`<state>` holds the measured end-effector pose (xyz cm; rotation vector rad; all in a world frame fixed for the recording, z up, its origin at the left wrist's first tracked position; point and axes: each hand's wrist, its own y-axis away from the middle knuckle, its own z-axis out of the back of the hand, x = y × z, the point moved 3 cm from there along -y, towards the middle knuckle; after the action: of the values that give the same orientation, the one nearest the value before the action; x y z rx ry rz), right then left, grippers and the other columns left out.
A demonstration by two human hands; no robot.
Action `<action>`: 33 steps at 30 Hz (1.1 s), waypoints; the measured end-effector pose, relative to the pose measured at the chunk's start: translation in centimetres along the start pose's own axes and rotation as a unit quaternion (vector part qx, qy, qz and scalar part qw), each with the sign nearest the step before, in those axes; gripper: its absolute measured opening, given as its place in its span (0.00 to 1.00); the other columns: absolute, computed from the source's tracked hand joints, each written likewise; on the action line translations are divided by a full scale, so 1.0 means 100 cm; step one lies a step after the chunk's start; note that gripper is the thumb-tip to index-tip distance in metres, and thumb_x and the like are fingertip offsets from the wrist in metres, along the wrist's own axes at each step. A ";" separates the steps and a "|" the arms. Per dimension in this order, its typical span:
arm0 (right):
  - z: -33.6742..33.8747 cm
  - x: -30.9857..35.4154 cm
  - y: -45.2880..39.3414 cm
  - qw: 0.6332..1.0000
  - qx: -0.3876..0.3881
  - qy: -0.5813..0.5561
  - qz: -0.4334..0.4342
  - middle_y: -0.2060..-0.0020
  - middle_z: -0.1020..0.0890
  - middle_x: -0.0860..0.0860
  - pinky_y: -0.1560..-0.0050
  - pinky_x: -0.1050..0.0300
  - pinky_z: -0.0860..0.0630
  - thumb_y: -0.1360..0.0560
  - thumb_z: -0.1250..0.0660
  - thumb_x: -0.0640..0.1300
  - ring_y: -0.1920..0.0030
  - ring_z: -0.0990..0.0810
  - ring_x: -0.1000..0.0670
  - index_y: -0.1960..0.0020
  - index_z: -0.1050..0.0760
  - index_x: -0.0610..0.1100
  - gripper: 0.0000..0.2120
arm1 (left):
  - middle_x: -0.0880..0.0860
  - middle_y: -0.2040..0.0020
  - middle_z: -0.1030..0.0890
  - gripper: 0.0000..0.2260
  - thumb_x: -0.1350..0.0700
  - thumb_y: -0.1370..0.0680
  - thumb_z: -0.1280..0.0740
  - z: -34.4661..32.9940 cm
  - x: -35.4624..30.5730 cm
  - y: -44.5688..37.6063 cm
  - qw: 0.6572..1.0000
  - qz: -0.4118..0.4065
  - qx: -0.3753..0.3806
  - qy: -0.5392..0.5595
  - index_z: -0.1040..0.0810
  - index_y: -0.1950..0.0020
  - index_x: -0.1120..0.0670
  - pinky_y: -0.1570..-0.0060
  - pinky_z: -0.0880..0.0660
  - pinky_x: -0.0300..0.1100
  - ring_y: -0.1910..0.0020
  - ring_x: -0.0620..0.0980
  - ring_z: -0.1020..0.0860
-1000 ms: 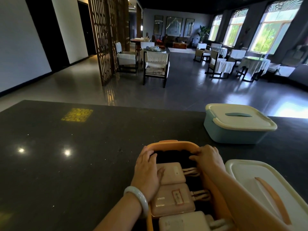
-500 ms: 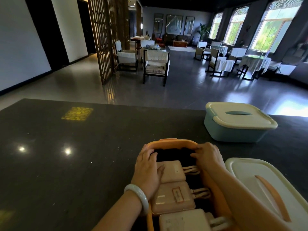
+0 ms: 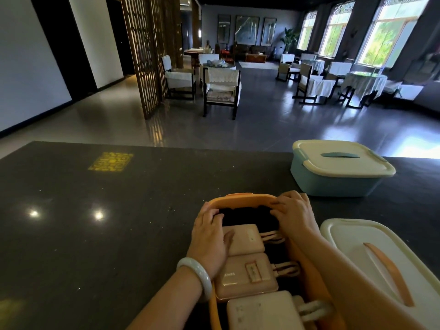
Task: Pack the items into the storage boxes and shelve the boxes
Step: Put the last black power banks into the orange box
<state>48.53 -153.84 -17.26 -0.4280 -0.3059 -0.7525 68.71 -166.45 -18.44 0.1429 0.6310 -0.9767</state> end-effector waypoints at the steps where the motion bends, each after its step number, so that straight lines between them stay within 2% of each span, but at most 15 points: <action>1: 0.002 0.001 0.003 1.000 -0.006 0.003 0.021 0.45 0.27 0.55 0.45 0.59 0.35 0.25 0.31 0.47 0.46 0.37 0.56 0.45 0.20 0.52 0.09 | 0.46 0.23 0.44 0.21 0.47 0.18 0.43 0.000 0.000 0.000 1.000 0.001 0.001 0.000 0.36 0.27 0.51 0.25 0.52 0.46 0.23 0.43 0.57; 4: 0.009 0.007 0.014 0.998 0.000 -0.039 0.044 0.47 0.30 0.60 0.45 0.60 0.34 0.26 0.30 0.46 0.45 0.36 0.58 0.45 0.20 0.54 0.11 | 0.46 0.23 0.46 0.20 0.48 0.18 0.42 0.001 0.001 0.001 1.000 0.002 0.002 0.013 0.36 0.27 0.50 0.24 0.51 0.47 0.23 0.43 0.57; 7: 0.016 0.013 0.031 0.994 0.065 -0.068 0.053 0.52 0.31 0.66 0.47 0.62 0.29 0.27 0.30 0.45 0.50 0.29 0.61 0.45 0.24 0.59 0.13 | 0.45 0.24 0.46 0.19 0.50 0.18 0.42 0.003 0.000 0.003 0.999 -0.011 -0.005 0.042 0.35 0.28 0.50 0.25 0.51 0.45 0.24 0.42 0.56; 10: 0.023 0.018 0.051 0.987 0.145 -0.059 0.041 0.54 0.24 0.62 0.60 0.68 0.24 0.26 0.31 0.46 0.57 0.21 0.63 0.48 0.28 0.63 0.13 | 0.43 0.24 0.46 0.19 0.52 0.18 0.41 0.006 -0.001 0.006 0.995 -0.013 -0.012 0.102 0.35 0.27 0.50 0.26 0.48 0.42 0.25 0.38 0.53; 13: 0.020 0.020 0.069 0.975 0.219 -0.039 0.025 0.53 0.22 0.59 0.56 0.65 0.21 0.25 0.32 0.46 0.56 0.20 0.62 0.44 0.29 0.61 0.13 | 0.42 0.23 0.49 0.21 0.53 0.18 0.42 0.005 0.000 0.013 0.987 -0.005 -0.019 0.159 0.40 0.24 0.49 0.27 0.44 0.37 0.26 0.36 0.52; 17: 0.016 0.025 0.068 0.984 0.169 -0.050 0.028 0.45 0.25 0.60 0.49 0.65 0.24 0.23 0.35 0.45 0.51 0.23 0.63 0.38 0.29 0.56 0.15 | 0.39 0.22 0.54 0.25 0.49 0.18 0.45 -0.001 0.008 0.024 0.974 0.040 -0.016 0.225 0.52 0.24 0.39 0.31 0.47 0.34 0.26 0.36 0.53; 20: 0.009 0.032 0.059 0.988 0.142 -0.029 0.045 0.39 0.28 0.60 0.42 0.64 0.30 0.22 0.36 0.44 0.43 0.26 0.60 0.35 0.29 0.55 0.17 | 0.41 0.23 0.47 0.26 0.46 0.19 0.47 -0.005 0.013 0.028 0.953 0.111 -0.013 0.281 0.55 0.24 0.39 0.42 0.44 0.22 0.30 0.35 0.45; 22: 0.000 0.031 0.057 0.987 0.158 -0.010 0.041 0.38 0.28 0.60 0.42 0.63 0.31 0.22 0.36 0.44 0.41 0.26 0.59 0.34 0.30 0.55 0.18 | 0.41 0.29 0.39 0.26 0.46 0.19 0.48 -0.008 0.015 0.028 0.946 0.138 -0.013 0.293 0.54 0.23 0.40 0.51 0.39 0.17 0.39 0.29 0.35; 24: -0.005 0.028 0.060 0.984 0.176 -0.002 0.032 0.39 0.26 0.59 0.41 0.62 0.30 0.22 0.35 0.43 0.43 0.25 0.58 0.34 0.30 0.56 0.18 | 0.40 0.34 0.36 0.25 0.47 0.18 0.48 -0.010 0.016 0.028 0.945 0.141 -0.014 0.294 0.53 0.23 0.40 0.58 0.37 0.15 0.52 0.23 0.32; 25: -0.007 0.027 0.062 0.983 0.180 -0.001 0.036 0.40 0.26 0.58 0.42 0.61 0.29 0.23 0.35 0.43 0.43 0.24 0.57 0.34 0.29 0.55 0.18 | 0.41 0.34 0.35 0.25 0.47 0.18 0.48 -0.010 0.017 0.028 0.943 0.143 -0.013 0.299 0.53 0.22 0.40 0.59 0.36 0.16 0.54 0.22 0.31; 27: -0.008 0.027 0.064 0.983 0.174 -0.017 0.059 0.42 0.25 0.52 0.44 0.62 0.30 0.23 0.36 0.40 0.45 0.25 0.53 0.36 0.27 0.49 0.16 | 0.44 0.30 0.35 0.25 0.48 0.18 0.48 -0.011 0.018 0.028 0.941 0.146 -0.014 0.304 0.53 0.22 0.41 0.59 0.35 0.16 0.52 0.24 0.32; 28: -0.008 0.027 0.065 0.983 0.171 -0.034 0.064 0.43 0.24 0.51 0.45 0.61 0.30 0.23 0.37 0.39 0.45 0.25 0.52 0.36 0.26 0.48 0.16 | 0.45 0.27 0.36 0.25 0.48 0.18 0.48 -0.011 0.018 0.028 0.942 0.145 -0.014 0.301 0.53 0.22 0.41 0.59 0.36 0.17 0.47 0.27 0.33; 30: -0.004 0.027 0.068 0.984 0.165 -0.047 0.050 0.47 0.23 0.56 0.46 0.60 0.26 0.22 0.36 0.43 0.48 0.23 0.55 0.40 0.27 0.55 0.13 | 0.46 0.24 0.39 0.25 0.48 0.18 0.48 -0.012 0.019 0.028 0.944 0.142 -0.017 0.298 0.53 0.22 0.42 0.58 0.37 0.16 0.39 0.32 0.38; 32: -0.003 0.028 0.070 0.985 0.158 -0.055 0.046 0.48 0.22 0.55 0.46 0.60 0.26 0.22 0.36 0.43 0.49 0.22 0.55 0.42 0.25 0.54 0.11 | 0.47 0.25 0.38 0.25 0.47 0.18 0.48 -0.012 0.020 0.028 0.943 0.142 -0.016 0.300 0.53 0.22 0.41 0.58 0.36 0.16 0.39 0.31 0.36; 33: -0.004 0.029 0.070 0.986 0.150 -0.044 0.058 0.46 0.23 0.52 0.47 0.61 0.29 0.22 0.37 0.41 0.48 0.23 0.52 0.41 0.24 0.50 0.12 | 0.46 0.27 0.36 0.25 0.47 0.18 0.48 -0.013 0.020 0.028 0.942 0.143 -0.014 0.302 0.53 0.22 0.41 0.58 0.35 0.17 0.45 0.29 0.32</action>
<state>55.56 -151.17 -18.27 -0.1919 -0.4659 -0.5626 71.20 -165.87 -21.02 0.5080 1.1513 -0.6329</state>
